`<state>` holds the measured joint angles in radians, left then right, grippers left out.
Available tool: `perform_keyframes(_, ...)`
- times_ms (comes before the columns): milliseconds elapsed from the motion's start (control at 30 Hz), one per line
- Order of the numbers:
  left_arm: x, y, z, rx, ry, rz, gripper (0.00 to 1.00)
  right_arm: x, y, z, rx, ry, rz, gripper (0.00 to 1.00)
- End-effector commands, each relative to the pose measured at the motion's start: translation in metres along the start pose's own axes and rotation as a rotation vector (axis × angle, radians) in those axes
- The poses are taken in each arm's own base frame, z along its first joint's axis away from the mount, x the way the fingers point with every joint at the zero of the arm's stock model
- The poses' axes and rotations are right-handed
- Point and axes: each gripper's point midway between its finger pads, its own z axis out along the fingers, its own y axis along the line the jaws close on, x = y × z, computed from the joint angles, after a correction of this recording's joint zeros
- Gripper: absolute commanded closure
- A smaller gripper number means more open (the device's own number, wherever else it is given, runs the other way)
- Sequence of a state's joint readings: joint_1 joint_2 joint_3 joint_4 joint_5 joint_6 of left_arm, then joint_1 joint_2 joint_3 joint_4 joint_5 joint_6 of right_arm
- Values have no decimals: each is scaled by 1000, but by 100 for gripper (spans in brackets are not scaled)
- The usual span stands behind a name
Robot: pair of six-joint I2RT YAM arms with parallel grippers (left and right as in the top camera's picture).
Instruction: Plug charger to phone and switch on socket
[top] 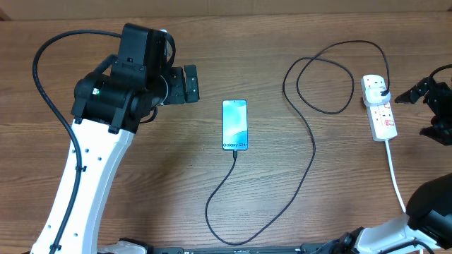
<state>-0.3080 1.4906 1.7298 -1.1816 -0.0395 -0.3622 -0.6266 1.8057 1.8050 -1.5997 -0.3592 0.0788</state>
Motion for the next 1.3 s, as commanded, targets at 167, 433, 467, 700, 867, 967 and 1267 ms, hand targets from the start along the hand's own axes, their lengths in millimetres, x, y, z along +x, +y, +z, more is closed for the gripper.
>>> perform_keyframes(167, -4, -2, 0, -5, -12, 24, 0, -11, 4, -8, -3, -67, -25, 0)
perform_keyframes(433, -4, -2, 0, -6, -12, 24, 0, -27, 7, -10, -13, -131, -50, 0)
perform_keyframes(467, -4, -2, 0, -6, -12, 24, 0, -28, 7, -10, -13, -135, -52, 0)
perform_keyframes(700, -4, -2, 0, -6, -11, 24, 0, -30, 8, -10, -14, -139, -54, 0)
perform_keyframes(867, -4, -1, 0, -6, -11, 24, 0, -30, 8, -10, -14, -139, -54, 0)
perform_keyframes(967, -4, 0, 0, -9, -12, 22, 0, -30, 8, -10, -14, -139, -54, 0)
perform_keyframes(1267, 2, 5, -13, -37, -26, 34, 0, -30, 8, -10, -14, -139, -54, 0)
